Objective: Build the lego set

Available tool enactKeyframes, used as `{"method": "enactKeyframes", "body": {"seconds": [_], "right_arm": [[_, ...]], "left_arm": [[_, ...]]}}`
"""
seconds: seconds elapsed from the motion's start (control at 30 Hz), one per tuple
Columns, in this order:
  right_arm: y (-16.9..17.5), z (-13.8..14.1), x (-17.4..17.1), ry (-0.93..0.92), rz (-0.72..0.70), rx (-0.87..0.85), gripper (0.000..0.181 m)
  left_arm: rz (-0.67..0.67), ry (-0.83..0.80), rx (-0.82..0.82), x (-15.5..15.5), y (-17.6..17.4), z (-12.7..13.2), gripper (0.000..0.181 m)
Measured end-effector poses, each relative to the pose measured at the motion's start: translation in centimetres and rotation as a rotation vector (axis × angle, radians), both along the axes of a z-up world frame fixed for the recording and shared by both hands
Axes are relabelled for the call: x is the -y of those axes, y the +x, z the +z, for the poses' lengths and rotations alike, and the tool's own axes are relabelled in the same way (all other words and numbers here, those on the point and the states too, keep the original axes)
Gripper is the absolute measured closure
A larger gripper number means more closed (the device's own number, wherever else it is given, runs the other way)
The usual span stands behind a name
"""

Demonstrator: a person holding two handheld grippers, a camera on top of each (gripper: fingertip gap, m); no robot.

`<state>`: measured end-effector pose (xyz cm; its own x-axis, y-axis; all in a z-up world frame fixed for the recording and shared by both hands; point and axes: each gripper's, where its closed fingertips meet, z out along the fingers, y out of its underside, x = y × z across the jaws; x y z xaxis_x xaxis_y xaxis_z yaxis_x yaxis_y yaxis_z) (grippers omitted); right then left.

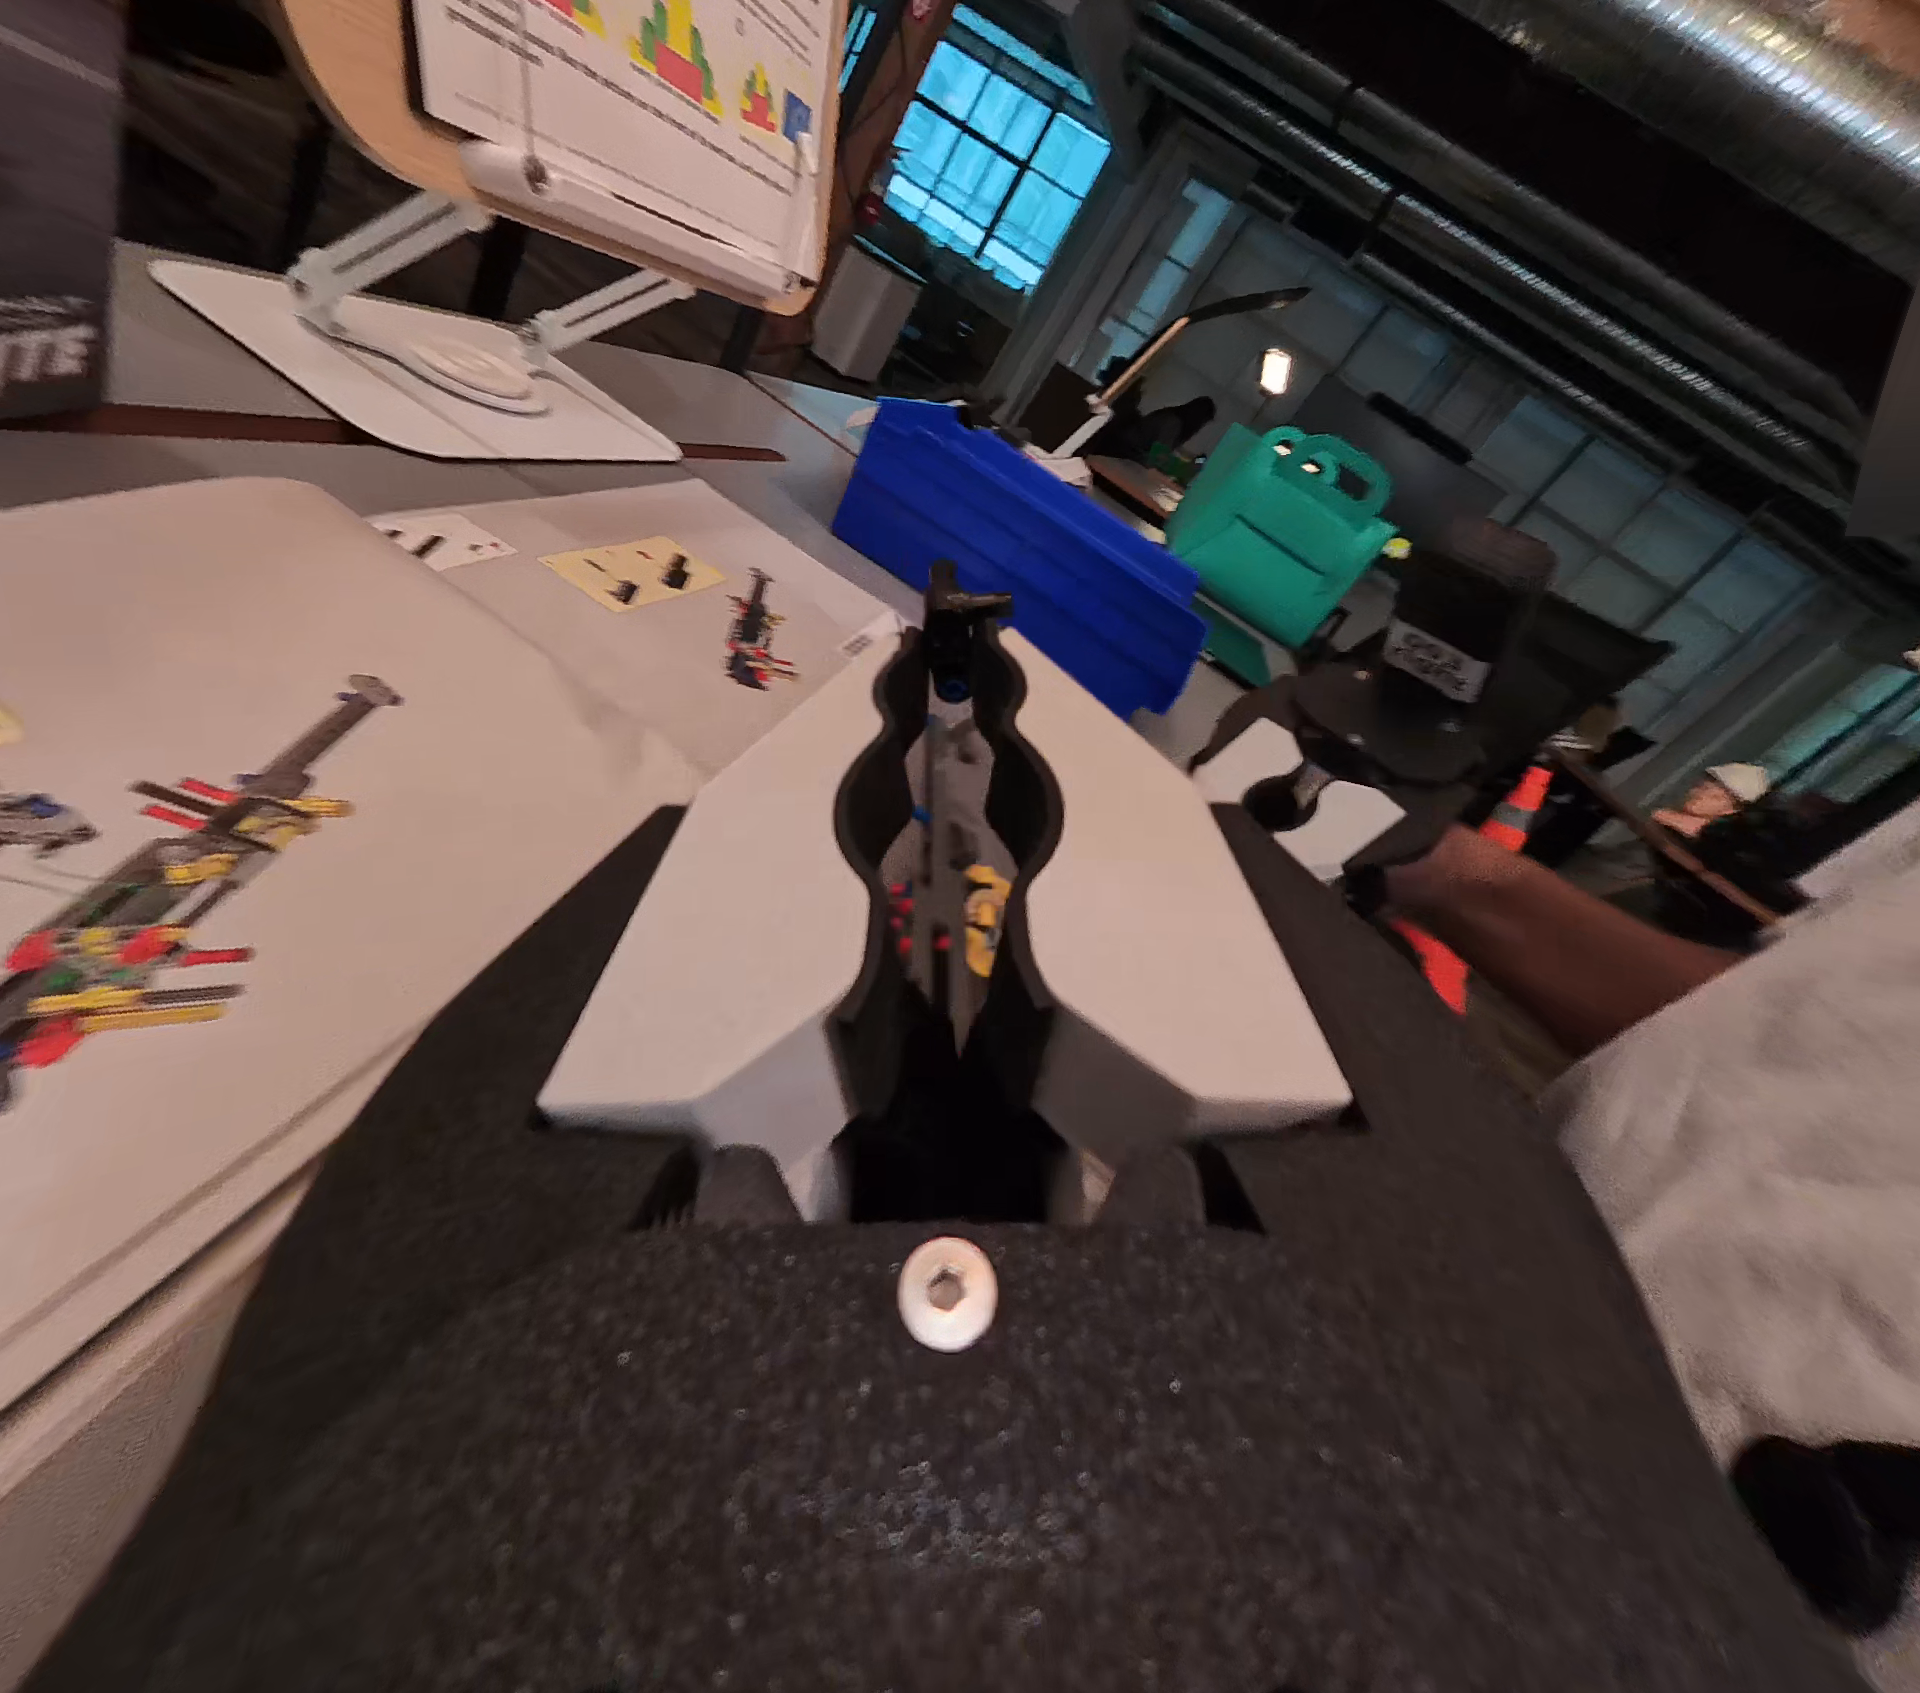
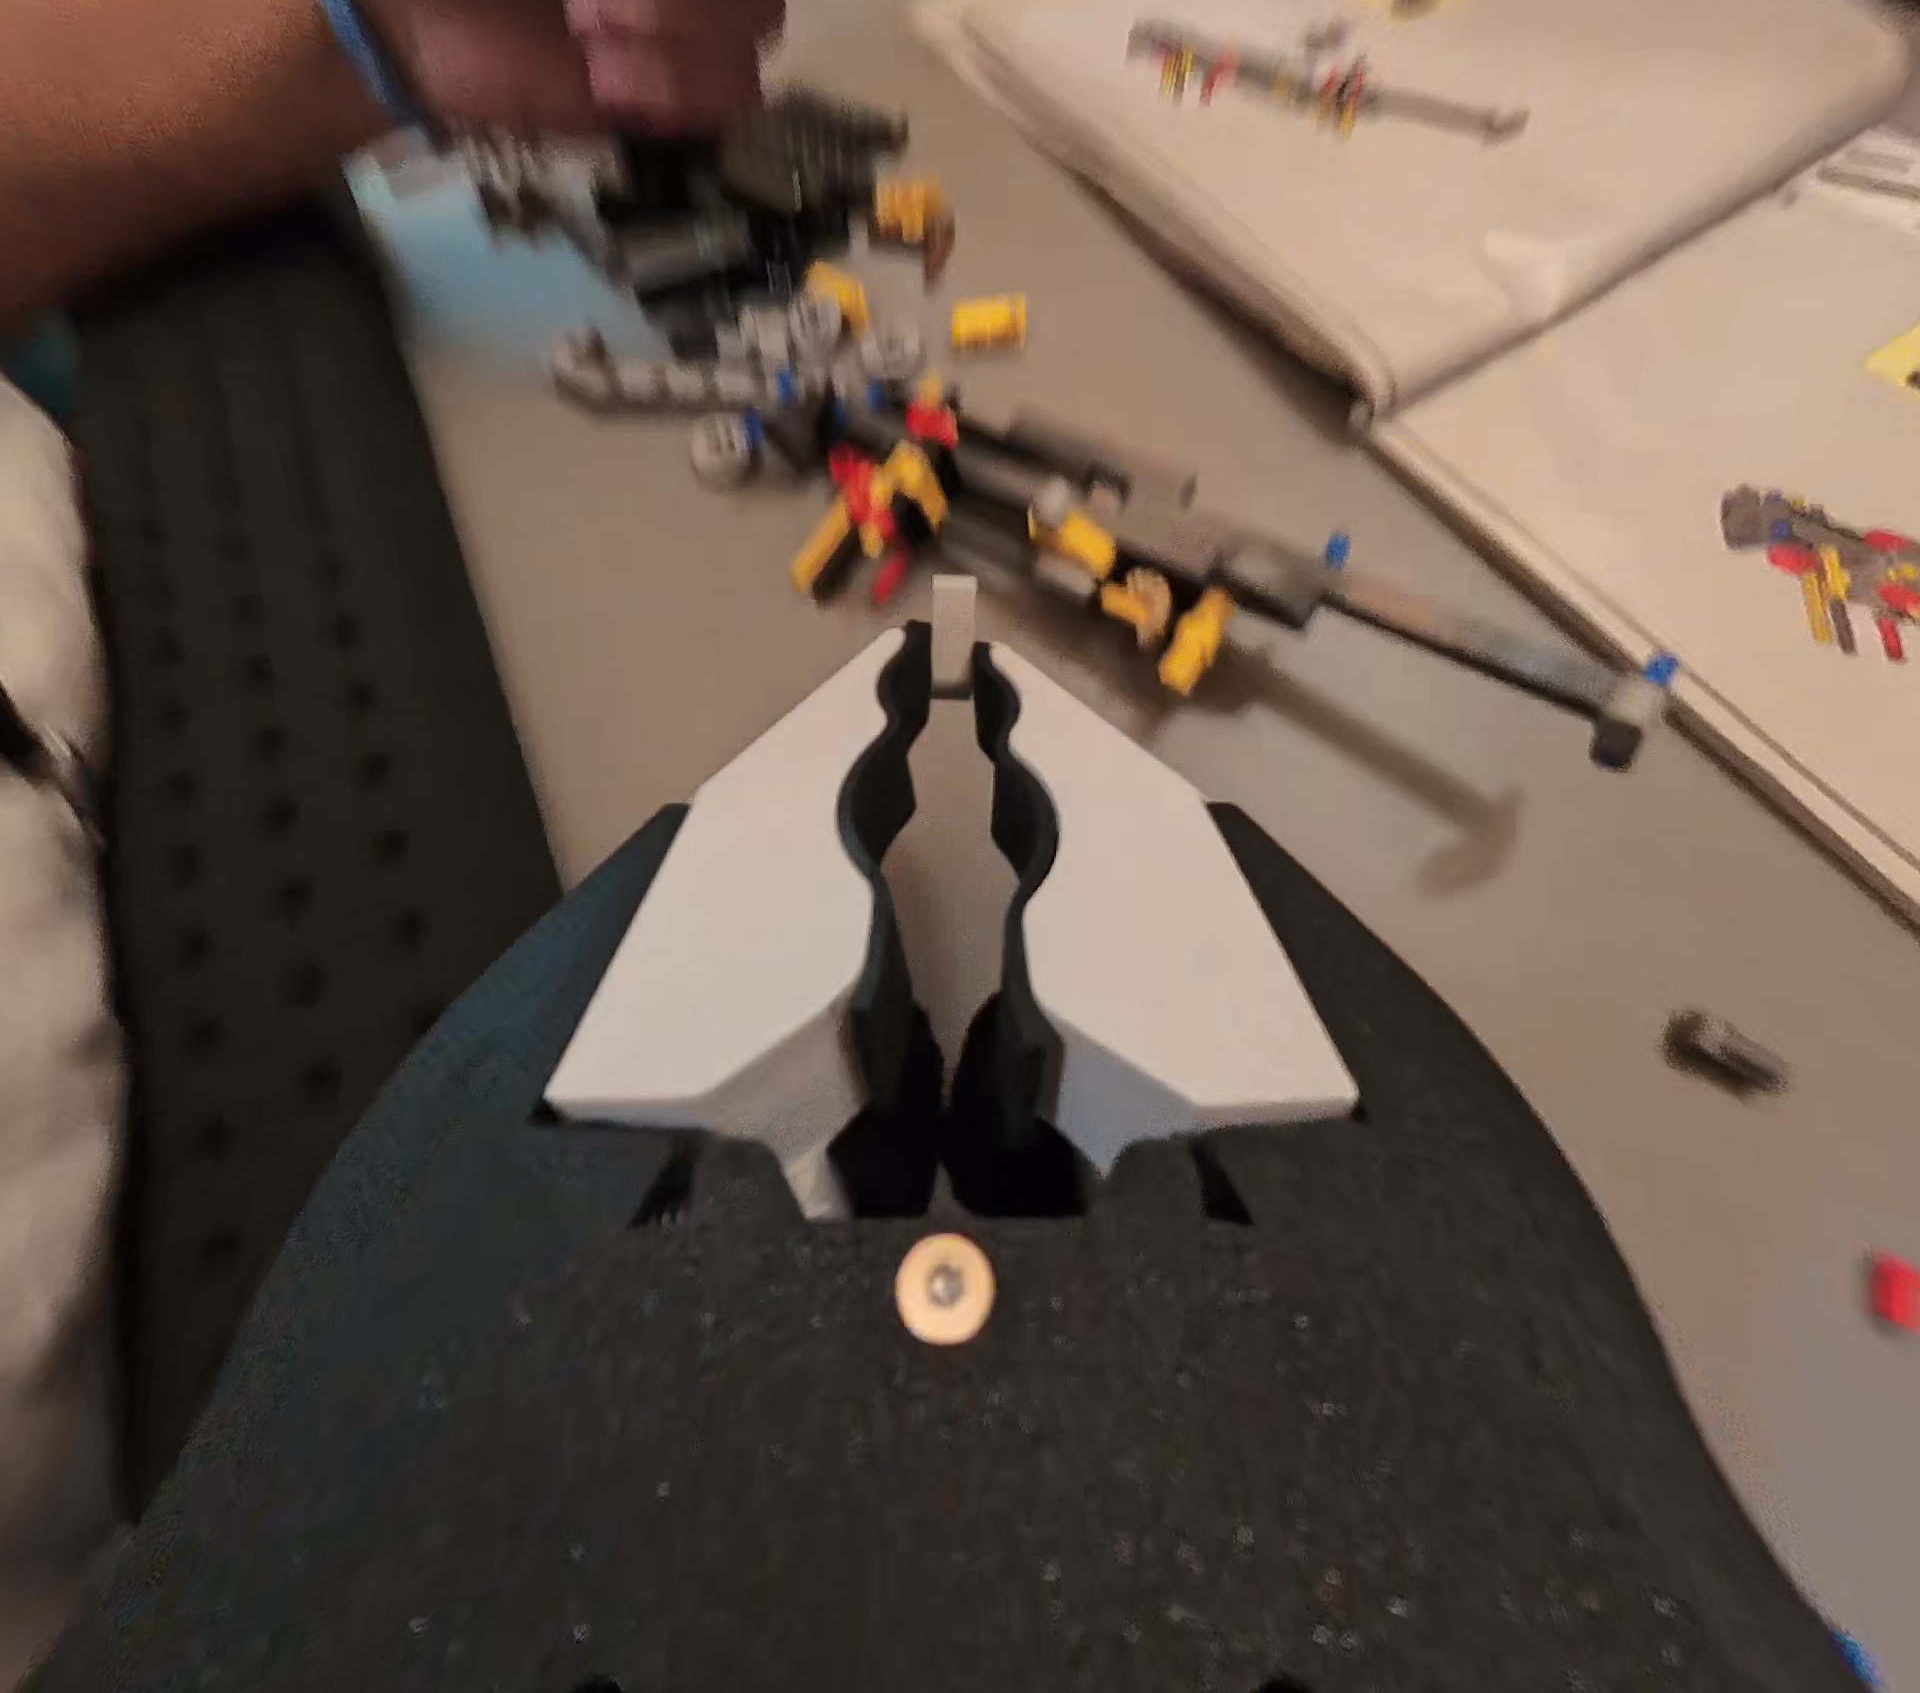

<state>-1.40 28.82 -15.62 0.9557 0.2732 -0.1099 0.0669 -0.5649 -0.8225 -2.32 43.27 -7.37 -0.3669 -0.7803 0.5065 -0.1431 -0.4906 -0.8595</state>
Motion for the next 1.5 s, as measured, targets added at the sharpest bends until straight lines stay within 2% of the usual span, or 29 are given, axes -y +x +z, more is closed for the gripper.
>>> {"method": "enactKeyframes", "body": {"seconds": [0.13, 0.2, 0.33, 0.4, 0.53, 0.7, 1.07, 1.17, 1.27, 1.37, 1.43, 1.5], "right_arm": [[-0.2, 6.3, -4.8, 0.332, -0.12, -0.256, 0.175], [1.2, 8.4, -6.8, 0.426, -0.213, -0.28, 0.174], [2.2, 8.9, -9.3, 0.436, -0.261, 0.013, 0.174], [0.8, 9.3, -9.8, 0.43, -0.19, -0.017, 0.174], [0.7, 9.9, -10.3, 0.45, -0.214, -0.102, 0.175], [0.1, 9.7, -10.7, 0.436, -0.234, -0.298, 0.175], [0.4, 8.7, -10.5, 0.439, -0.254, -0.368, 0.17], [0.5, 8.5, -10.3, 0.441, -0.247, -0.357, 0.174], [0.6, 8.3, -10.1, 0.44, -0.244, -0.311, 0.174], [1.5, 7.7, -9.3, 0.413, -0.273, -0.186, 0.175], [2.7, 6.1, -7.6, 0.289, -0.271, -0.038, 0.174], [2.3, 2.1, -4.4, 0.006, -0.13, 0.11, 0.175]], "left_arm": [[-0.162, -0.144, 0.03, 2.6, -0.3, 0.9, 0.175], [-0.218, -0.178, 0.031, 3.6, -0.4, 1.1, 0.175], [-0.247, -0.169, 0.042, 4.7, -0.5, 1.2, 0.175], [-0.252, -0.171, 0.048, 4.9, -0.5, 1.4, 0.175], [-0.232, -0.159, 0.055, 4.8, -0.5, 1.6, 0.175], [-0.193, -0.109, 0.046, 4.6, -0.2, 1.3, 0.175], [-0.121, 0.013, 0.002, 4.6, 0.2, 0.3, 0.175], [-0.122, 0.069, -0.001, 5.0, 0.1, 0.2, 0.175], [-0.102, 0.133, -0.012, 5.2, 0.2, -0.1, 0.174], [-0.1, 0.16, -0.036, 5.2, 0.3, -0.6, 0.174], [-0.088, 0.173, -0.058, 4.8, 0.3, -1.0, 0.175], [-0.111, 0.189, -0.078, 5.1, 0.2, -1.4, 0.174]]}}
